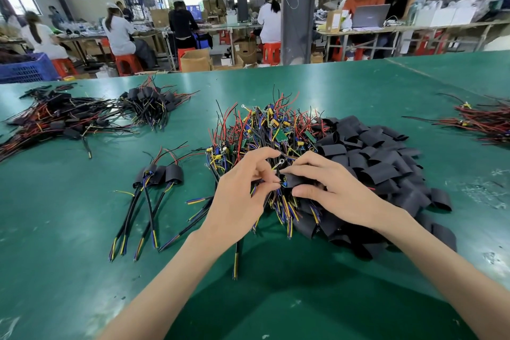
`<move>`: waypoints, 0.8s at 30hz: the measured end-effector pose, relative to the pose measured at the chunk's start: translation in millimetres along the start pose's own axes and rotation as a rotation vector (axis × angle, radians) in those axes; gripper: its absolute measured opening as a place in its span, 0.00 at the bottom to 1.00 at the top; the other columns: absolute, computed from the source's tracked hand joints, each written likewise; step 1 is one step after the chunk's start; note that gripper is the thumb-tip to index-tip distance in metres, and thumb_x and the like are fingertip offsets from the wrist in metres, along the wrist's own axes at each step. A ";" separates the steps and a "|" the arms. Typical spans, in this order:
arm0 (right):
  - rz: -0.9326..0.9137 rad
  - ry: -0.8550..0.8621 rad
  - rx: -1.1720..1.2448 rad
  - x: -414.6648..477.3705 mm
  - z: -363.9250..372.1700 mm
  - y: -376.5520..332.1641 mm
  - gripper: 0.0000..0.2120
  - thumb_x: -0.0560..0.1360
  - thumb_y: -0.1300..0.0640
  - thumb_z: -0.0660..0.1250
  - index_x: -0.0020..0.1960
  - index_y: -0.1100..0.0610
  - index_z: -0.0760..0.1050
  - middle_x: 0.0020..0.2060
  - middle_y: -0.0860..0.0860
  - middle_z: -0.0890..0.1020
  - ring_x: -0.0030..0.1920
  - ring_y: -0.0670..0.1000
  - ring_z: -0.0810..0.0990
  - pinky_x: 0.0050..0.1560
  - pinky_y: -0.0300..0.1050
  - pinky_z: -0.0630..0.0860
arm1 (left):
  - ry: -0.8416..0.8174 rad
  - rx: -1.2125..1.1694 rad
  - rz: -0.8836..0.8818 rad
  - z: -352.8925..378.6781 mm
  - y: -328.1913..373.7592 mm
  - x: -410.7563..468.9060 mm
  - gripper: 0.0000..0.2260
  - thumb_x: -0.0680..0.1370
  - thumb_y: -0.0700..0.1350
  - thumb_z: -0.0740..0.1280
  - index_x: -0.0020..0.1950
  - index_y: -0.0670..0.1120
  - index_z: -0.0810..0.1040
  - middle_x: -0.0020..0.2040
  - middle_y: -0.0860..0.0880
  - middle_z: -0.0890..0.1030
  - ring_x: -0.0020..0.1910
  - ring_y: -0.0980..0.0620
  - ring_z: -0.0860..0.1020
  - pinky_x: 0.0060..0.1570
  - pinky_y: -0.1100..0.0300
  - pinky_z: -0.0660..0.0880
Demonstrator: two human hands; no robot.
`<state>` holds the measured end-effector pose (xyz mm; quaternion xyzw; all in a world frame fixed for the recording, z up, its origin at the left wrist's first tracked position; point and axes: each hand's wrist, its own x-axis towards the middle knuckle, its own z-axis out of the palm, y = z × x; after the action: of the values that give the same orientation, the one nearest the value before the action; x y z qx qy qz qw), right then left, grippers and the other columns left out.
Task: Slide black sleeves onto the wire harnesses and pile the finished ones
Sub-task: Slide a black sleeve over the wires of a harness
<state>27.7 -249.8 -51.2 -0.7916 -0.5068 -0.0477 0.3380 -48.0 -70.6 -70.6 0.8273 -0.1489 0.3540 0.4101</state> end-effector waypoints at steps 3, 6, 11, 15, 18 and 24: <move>0.034 -0.010 0.084 0.2 -0.7 -0.2 0.15 0.75 0.59 0.67 0.62 0.60 0.76 0.50 0.48 0.74 0.49 0.37 0.72 0.48 0.28 0.65 | 0.005 -0.014 -0.008 0.3 0.7 -0.2 0.29 0.70 0.30 0.68 0.59 0.61 0.68 0.39 0.57 0.75 0.45 0.61 0.80 0.52 0.70 0.73; 0.043 0.006 0.107 -0.6 -2.1 -0.7 0.15 0.74 0.57 0.66 0.60 0.59 0.76 0.51 0.52 0.75 0.52 0.44 0.73 0.55 0.33 0.67 | 0.007 -0.009 -0.018 0.4 1.0 -0.5 0.29 0.71 0.32 0.70 0.59 0.62 0.68 0.41 0.56 0.76 0.45 0.60 0.80 0.53 0.69 0.73; 0.039 0.065 0.072 -0.6 0.7 -2.3 0.15 0.73 0.60 0.70 0.59 0.61 0.77 0.51 0.53 0.75 0.53 0.47 0.73 0.57 0.35 0.67 | 0.037 0.015 -0.058 0.0 2.2 -0.1 0.29 0.70 0.33 0.72 0.58 0.62 0.68 0.43 0.55 0.78 0.45 0.57 0.80 0.54 0.62 0.76; 0.037 0.073 0.064 -1.2 2.5 -2.1 0.15 0.74 0.60 0.70 0.60 0.60 0.76 0.50 0.51 0.74 0.52 0.46 0.73 0.56 0.34 0.67 | 0.039 0.011 -0.069 0.2 1.3 -0.9 0.29 0.70 0.31 0.71 0.57 0.62 0.68 0.42 0.56 0.78 0.44 0.58 0.81 0.53 0.62 0.76; 0.027 0.056 0.069 -1.6 3.2 -0.1 0.15 0.74 0.60 0.69 0.60 0.60 0.76 0.50 0.50 0.74 0.53 0.45 0.73 0.58 0.35 0.67 | 0.039 -0.013 -0.071 2.2 2.0 -2.2 0.28 0.70 0.31 0.70 0.56 0.63 0.69 0.40 0.58 0.77 0.44 0.57 0.81 0.53 0.66 0.75; 0.019 0.061 0.046 -0.9 3.5 2.6 0.16 0.74 0.59 0.69 0.61 0.59 0.76 0.51 0.51 0.74 0.54 0.46 0.73 0.60 0.40 0.68 | 0.037 -0.017 -0.042 2.2 1.3 -1.9 0.24 0.71 0.36 0.69 0.56 0.62 0.69 0.40 0.60 0.75 0.44 0.54 0.81 0.54 0.66 0.75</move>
<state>28.5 -249.1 -55.6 -0.7864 -0.4898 -0.0570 0.3720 -49.0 -73.3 -72.1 0.8200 -0.1270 0.3594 0.4269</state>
